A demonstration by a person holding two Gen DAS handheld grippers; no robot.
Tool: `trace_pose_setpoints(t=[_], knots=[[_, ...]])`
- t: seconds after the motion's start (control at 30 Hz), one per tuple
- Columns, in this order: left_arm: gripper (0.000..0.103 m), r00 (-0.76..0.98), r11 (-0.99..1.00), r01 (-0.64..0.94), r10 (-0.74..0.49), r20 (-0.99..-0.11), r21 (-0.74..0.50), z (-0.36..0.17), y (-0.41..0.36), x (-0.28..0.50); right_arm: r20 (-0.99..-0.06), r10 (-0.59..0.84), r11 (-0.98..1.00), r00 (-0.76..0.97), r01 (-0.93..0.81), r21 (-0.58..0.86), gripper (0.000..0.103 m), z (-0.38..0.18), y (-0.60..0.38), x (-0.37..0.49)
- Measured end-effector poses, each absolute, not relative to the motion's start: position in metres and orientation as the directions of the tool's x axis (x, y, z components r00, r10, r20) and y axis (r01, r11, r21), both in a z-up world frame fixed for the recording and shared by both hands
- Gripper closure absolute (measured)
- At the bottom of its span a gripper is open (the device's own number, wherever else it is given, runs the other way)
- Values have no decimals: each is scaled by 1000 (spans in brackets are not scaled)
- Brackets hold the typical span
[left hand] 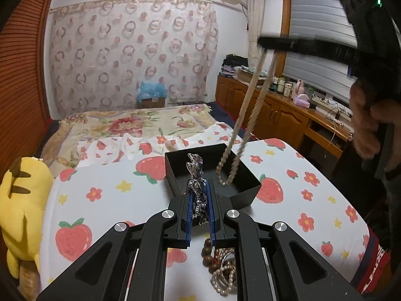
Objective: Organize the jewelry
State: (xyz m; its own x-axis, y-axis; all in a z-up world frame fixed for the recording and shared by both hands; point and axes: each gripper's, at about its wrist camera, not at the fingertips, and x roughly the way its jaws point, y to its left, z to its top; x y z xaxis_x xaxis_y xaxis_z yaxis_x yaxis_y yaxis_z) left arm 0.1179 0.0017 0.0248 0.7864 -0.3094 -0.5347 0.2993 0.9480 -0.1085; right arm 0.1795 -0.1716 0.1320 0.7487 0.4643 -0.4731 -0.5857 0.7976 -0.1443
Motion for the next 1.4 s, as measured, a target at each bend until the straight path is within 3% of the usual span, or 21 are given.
trace_pose_setpoints(t=[0.23,0.27,0.3,0.37,1.03,1.17,1.4], knots=[[94,779,946,308,-314,-542,-105,25,-9,136,-614,444,800,653,-597,-56,94,62,-168,205],[94,778,946,308,-313,-545,-104,24,-10,140,-633,442,803,636,-595,-38,87,53,-169,210],[94,777,946,307,-310,-548,-101,26,-15,143,-642,444,804,626,-595,-24,69,47,-170,211],[94,776,947,308,-308,-551,-94,25,-19,149,-641,454,809,619,-588,5,57,40,-175,212],[94,773,948,316,-277,-571,-33,31,-62,191,-627,457,837,631,-544,63,57,6,-242,181],[71,779,952,303,-270,-566,-39,30,-61,189,-630,463,832,624,-552,64,57,1,-243,172],[66,788,956,292,-247,-565,-11,28,-52,165,-640,478,819,602,-569,77,57,-10,-240,153]])
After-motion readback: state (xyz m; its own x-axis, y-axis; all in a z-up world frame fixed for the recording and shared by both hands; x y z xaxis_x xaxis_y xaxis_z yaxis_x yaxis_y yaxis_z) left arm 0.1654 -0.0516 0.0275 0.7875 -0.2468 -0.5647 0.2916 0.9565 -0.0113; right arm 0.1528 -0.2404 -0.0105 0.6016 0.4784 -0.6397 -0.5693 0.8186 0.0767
